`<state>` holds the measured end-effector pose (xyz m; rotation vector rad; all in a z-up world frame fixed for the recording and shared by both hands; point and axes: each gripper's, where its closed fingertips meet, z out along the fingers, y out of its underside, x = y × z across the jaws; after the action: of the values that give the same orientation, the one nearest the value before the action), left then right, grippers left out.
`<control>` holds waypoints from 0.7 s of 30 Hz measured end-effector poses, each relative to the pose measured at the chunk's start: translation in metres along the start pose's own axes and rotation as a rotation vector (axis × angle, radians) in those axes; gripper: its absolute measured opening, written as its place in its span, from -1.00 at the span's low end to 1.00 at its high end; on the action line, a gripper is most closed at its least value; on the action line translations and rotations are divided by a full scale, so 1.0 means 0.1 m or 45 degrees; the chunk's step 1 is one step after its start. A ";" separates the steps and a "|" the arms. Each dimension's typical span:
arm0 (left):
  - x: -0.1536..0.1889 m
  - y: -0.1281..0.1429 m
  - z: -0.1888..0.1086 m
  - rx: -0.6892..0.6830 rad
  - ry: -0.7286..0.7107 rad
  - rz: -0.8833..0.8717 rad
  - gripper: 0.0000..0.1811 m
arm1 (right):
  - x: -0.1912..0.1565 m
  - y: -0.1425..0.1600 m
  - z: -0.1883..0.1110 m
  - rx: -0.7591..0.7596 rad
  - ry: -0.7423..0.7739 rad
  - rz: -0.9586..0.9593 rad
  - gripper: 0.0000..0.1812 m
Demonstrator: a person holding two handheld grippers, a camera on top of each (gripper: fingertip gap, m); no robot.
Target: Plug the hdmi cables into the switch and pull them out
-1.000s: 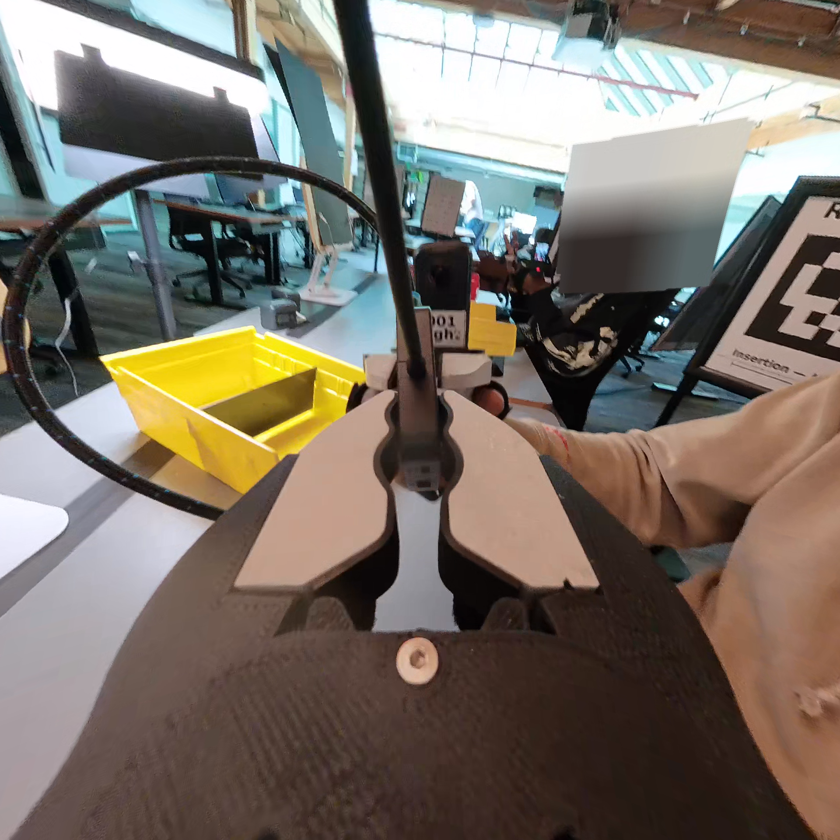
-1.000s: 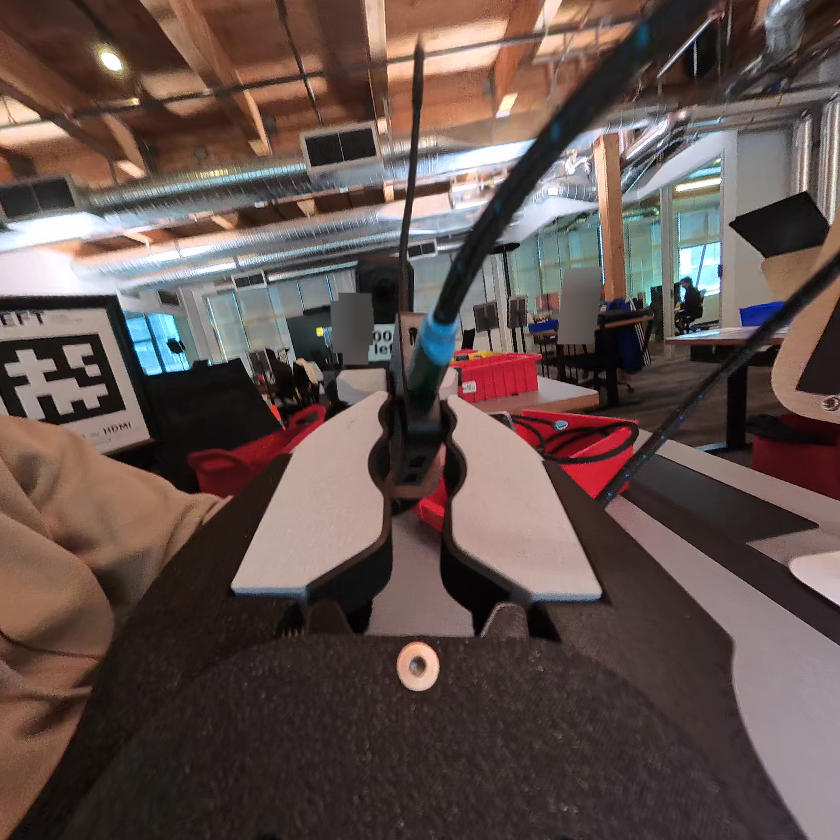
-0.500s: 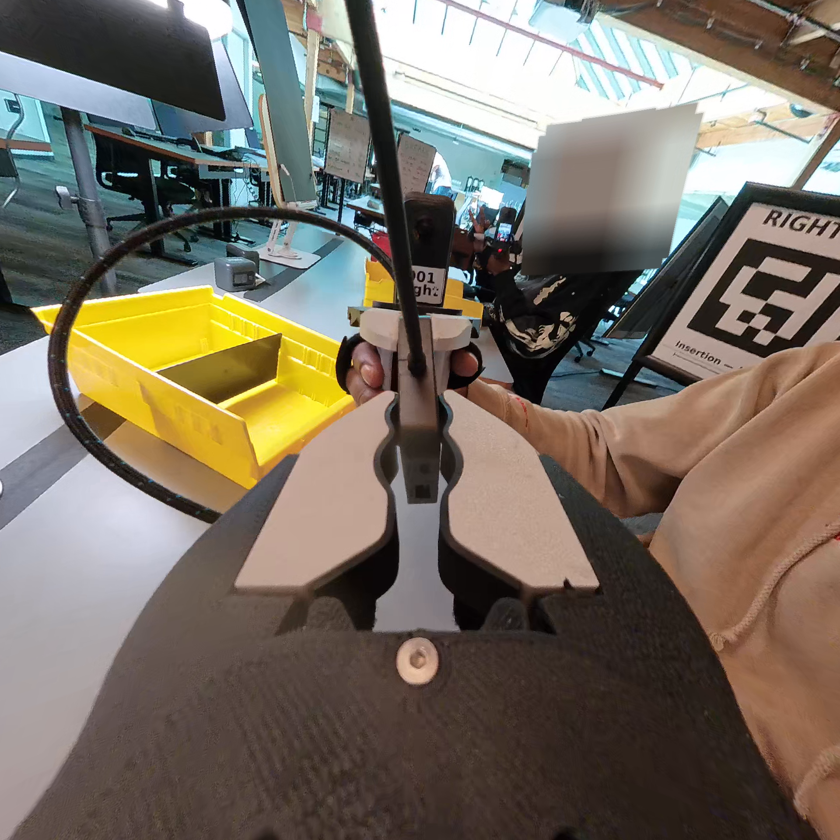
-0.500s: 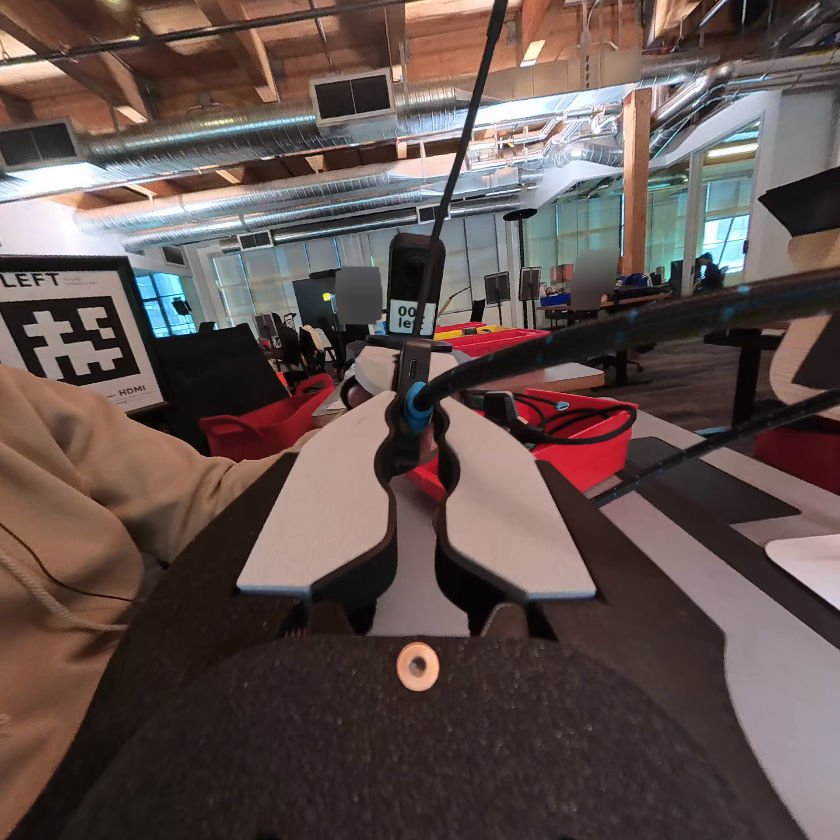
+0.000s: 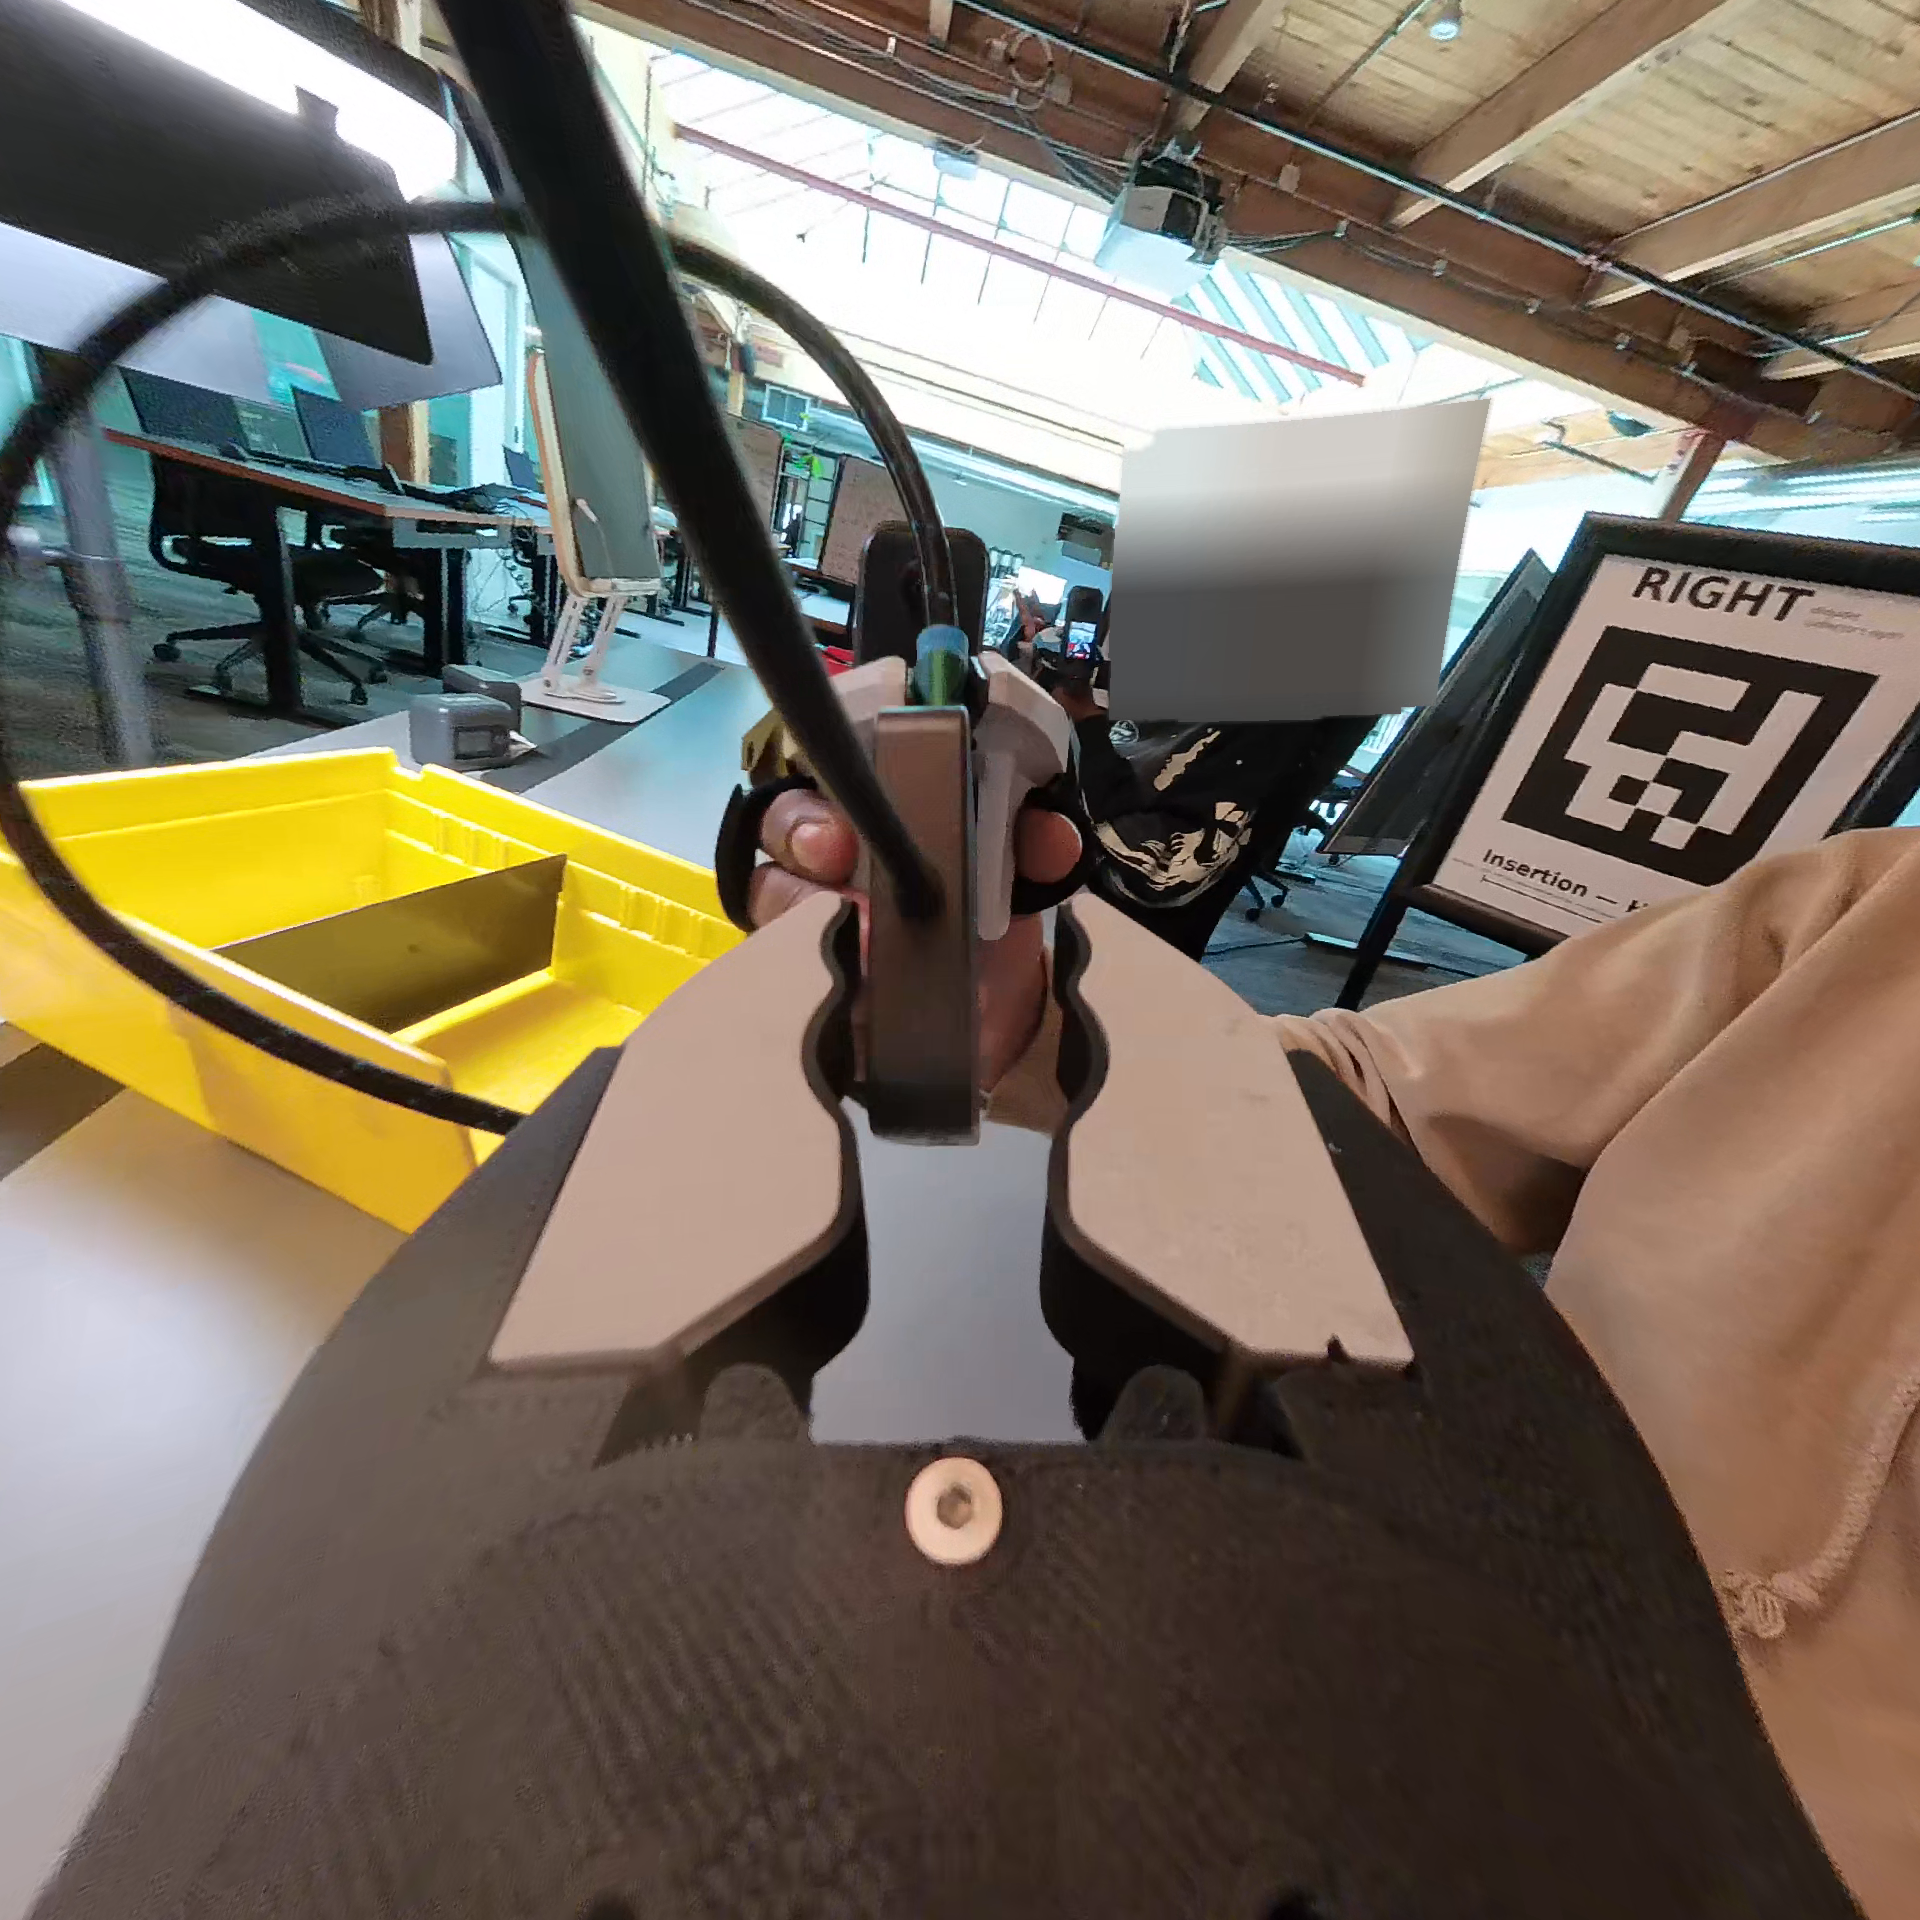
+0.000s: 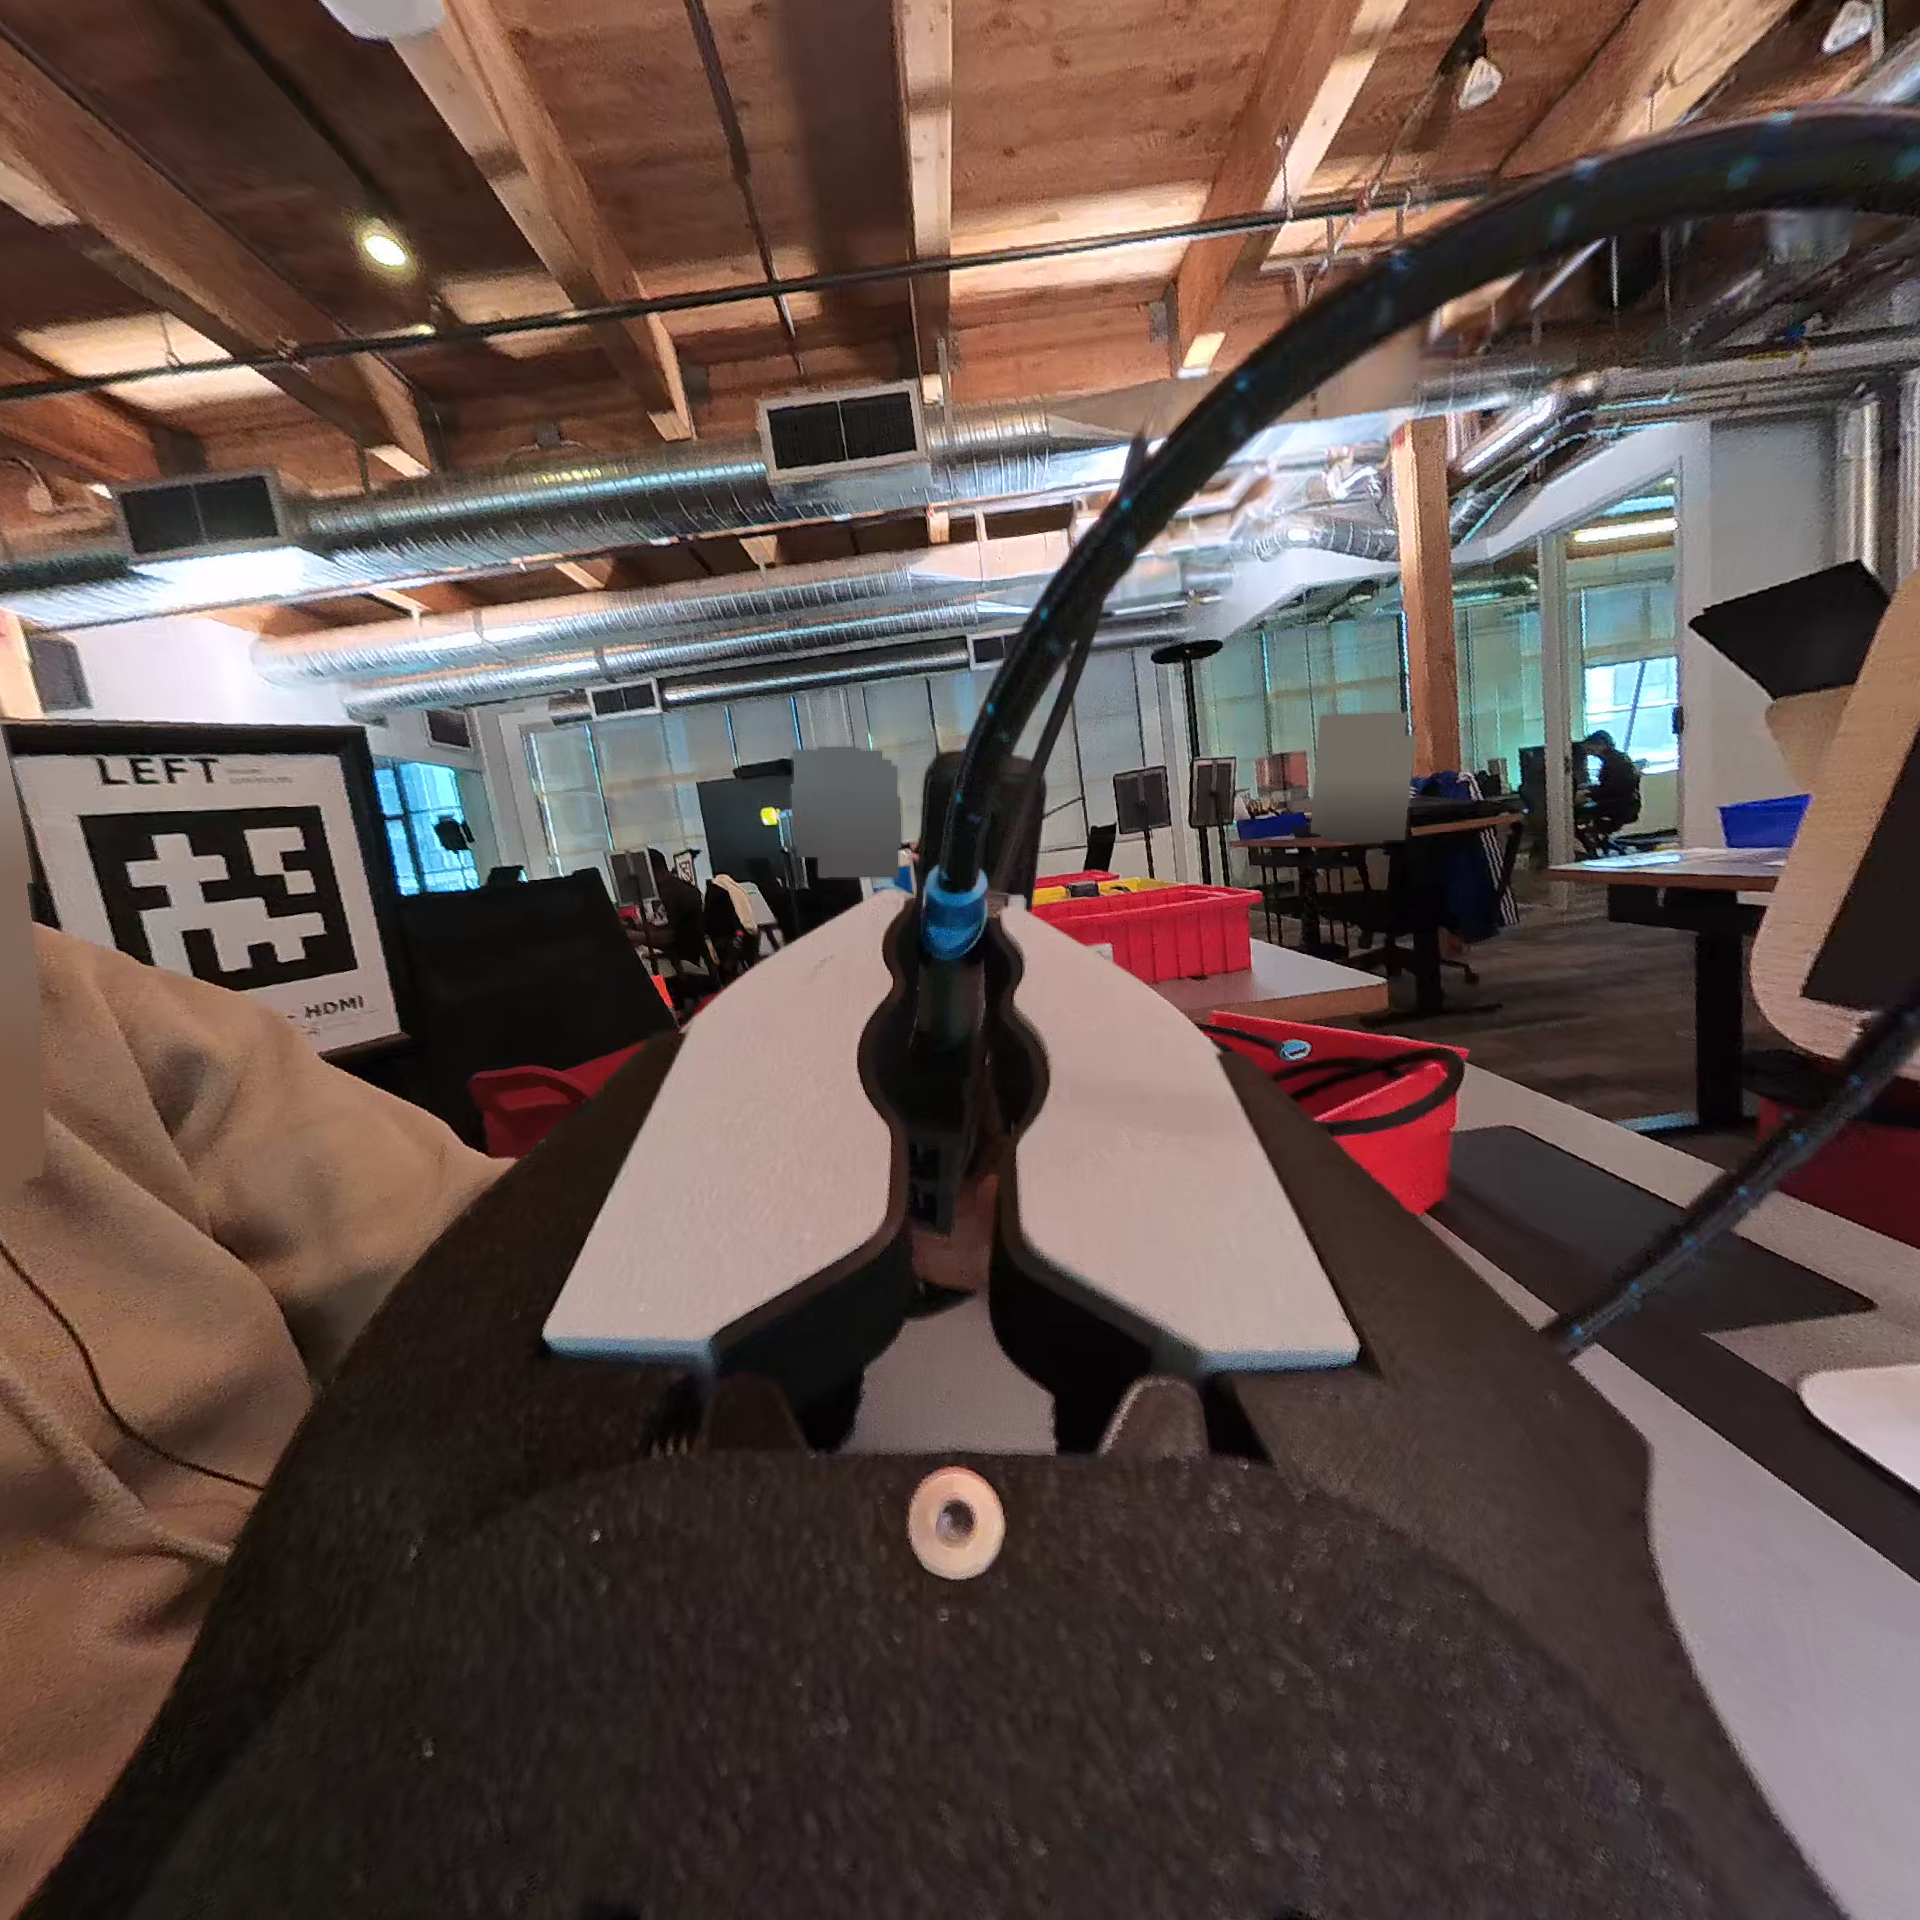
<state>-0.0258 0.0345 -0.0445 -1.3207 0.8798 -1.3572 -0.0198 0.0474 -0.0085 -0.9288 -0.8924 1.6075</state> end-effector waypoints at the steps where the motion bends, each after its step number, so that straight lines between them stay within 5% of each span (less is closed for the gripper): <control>1: 0.02 0.00 0.03 0.008 0.007 0.006 -0.68 | -0.01 0.00 0.01 0.015 -0.010 0.012 -0.87; 3: 0.01 -0.01 0.03 0.008 -0.024 0.056 -0.84 | -0.03 0.01 0.02 0.009 -0.026 0.012 -0.88; 21: -0.01 0.23 -0.20 -0.394 -0.066 0.026 -0.85 | -0.04 0.44 -0.02 -0.426 -0.022 -0.121 -0.86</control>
<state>-0.0414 0.0272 -0.0697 -1.5692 1.0963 -1.1978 -0.0355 0.0355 -0.0485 -1.0850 -1.2240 1.4105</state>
